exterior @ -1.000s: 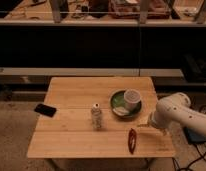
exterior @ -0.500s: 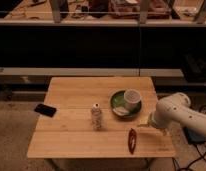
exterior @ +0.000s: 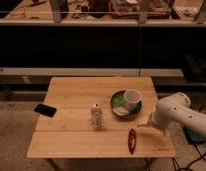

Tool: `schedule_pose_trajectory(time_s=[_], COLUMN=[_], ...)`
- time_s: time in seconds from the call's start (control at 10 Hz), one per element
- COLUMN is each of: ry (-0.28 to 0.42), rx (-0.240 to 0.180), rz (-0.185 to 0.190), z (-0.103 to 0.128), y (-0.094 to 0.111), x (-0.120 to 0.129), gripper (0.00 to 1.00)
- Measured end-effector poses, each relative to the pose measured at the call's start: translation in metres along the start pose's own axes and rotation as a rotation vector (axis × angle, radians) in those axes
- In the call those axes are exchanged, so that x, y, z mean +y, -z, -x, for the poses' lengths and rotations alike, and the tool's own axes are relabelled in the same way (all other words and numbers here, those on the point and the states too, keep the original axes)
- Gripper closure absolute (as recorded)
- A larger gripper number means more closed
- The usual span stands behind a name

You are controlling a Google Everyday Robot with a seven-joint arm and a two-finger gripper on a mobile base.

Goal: Push the ceramic bowl across the table

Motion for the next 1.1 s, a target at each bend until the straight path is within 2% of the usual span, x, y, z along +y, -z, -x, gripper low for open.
schedule_pose_trajectory(time_s=[0.4, 0.8, 0.9, 1.1], ry=[-0.004, -0.003, -0.014, -0.032], rx=[0.005, 0.076, 0.098, 0.128], rz=[-0.003, 0.029, 0.044, 0.068], z=[-0.005, -0.064, -0.081, -0.103], y=[-0.001, -0.021, -0.024, -0.028], x=[0.002, 0.014, 0.020, 0.025], gripper=[0.20, 0.20, 0.22, 0.40])
